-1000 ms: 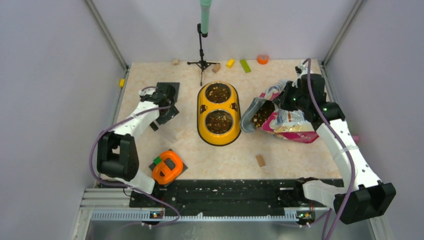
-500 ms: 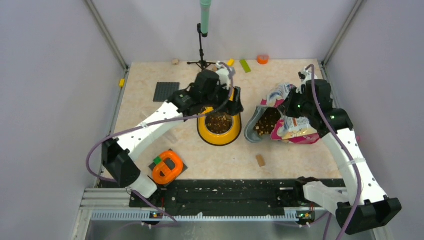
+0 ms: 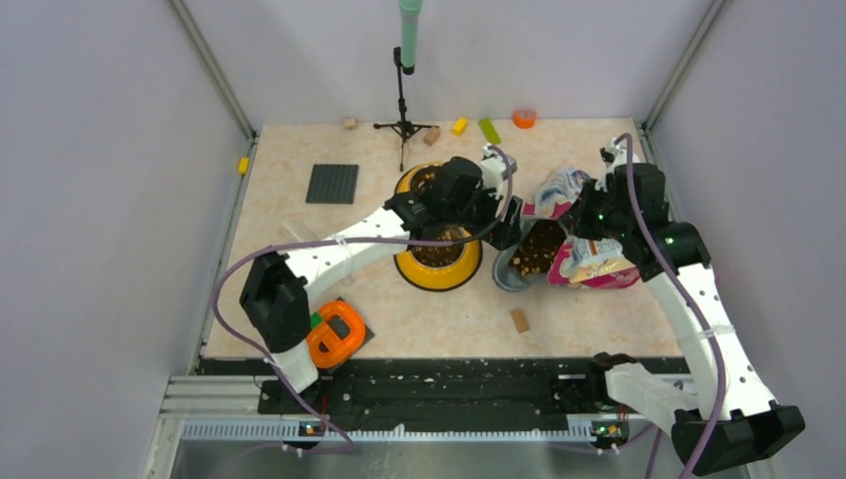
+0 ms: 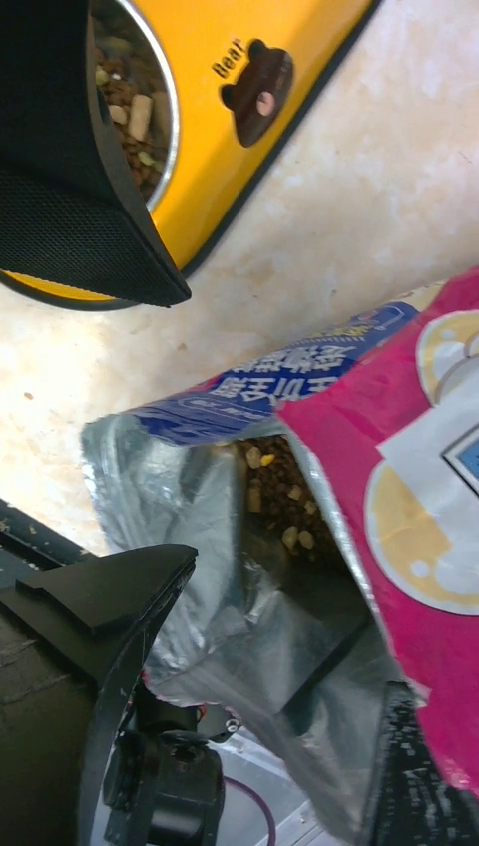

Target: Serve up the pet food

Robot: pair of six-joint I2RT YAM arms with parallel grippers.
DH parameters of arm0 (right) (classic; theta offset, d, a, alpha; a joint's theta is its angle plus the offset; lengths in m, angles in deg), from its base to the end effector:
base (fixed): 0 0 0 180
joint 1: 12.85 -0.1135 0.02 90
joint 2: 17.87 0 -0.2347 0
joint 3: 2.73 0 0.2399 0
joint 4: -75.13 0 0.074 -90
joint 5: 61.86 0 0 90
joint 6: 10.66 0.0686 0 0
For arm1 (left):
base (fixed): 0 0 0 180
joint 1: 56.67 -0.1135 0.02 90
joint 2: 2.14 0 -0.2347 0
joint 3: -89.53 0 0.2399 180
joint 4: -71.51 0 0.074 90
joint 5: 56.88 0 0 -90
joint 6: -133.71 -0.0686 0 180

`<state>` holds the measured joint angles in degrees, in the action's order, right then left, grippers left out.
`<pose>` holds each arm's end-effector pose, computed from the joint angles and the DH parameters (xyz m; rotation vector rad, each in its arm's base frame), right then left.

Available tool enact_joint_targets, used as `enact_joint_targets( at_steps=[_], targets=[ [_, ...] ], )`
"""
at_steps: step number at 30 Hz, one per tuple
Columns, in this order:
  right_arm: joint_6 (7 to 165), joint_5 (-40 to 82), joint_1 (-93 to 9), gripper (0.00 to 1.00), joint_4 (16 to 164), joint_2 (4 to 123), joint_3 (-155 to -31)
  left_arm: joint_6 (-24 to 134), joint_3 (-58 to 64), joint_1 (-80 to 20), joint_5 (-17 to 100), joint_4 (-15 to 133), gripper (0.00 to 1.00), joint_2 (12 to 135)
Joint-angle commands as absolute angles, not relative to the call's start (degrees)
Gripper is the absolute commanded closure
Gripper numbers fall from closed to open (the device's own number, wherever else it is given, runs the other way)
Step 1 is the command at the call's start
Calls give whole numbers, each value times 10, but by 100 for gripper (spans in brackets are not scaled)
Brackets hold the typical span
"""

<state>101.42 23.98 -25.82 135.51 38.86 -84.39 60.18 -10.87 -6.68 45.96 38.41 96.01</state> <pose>0.2180 0.0553 0.3282 0.1348 2.2155 0.4214 0.2545 -0.3269 0.2830 0.7798 2.0953 -0.9039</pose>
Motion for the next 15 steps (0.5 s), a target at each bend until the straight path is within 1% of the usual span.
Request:
enact_joint_targets(
  at_steps=[1,5,8,9,10,11,12,13,14,15],
  targets=[
    [1016,244,-261,100,1309,367,-890,586,-157,-57,473,440,9,1006],
    [1011,244,-260,100,1314,372,-894,587,-183,-57,449,445,14,1041],
    [1010,245,-260,100,1317,373,-895,591,-194,-57,435,456,19,1056],
    [1010,246,-260,100,1320,373,-895,593,-201,-57,433,458,22,1061],
    [1010,247,-260,100,1321,373,-895,595,-210,-57,433,459,28,1069],
    [1010,251,-261,100,1326,373,-896,600,-222,-57,431,459,43,1074],
    [1011,258,-260,100,1333,373,-897,607,-235,-57,427,454,71,1083],
    [1013,271,-260,94,1345,375,-900,613,-255,-57,419,440,96,1092],
    [1014,285,-260,74,1364,377,-907,619,-282,-58,413,412,100,1104],
    [1017,305,-260,55,1382,379,-910,618,-314,-59,411,384,100,1113]
  ],
)
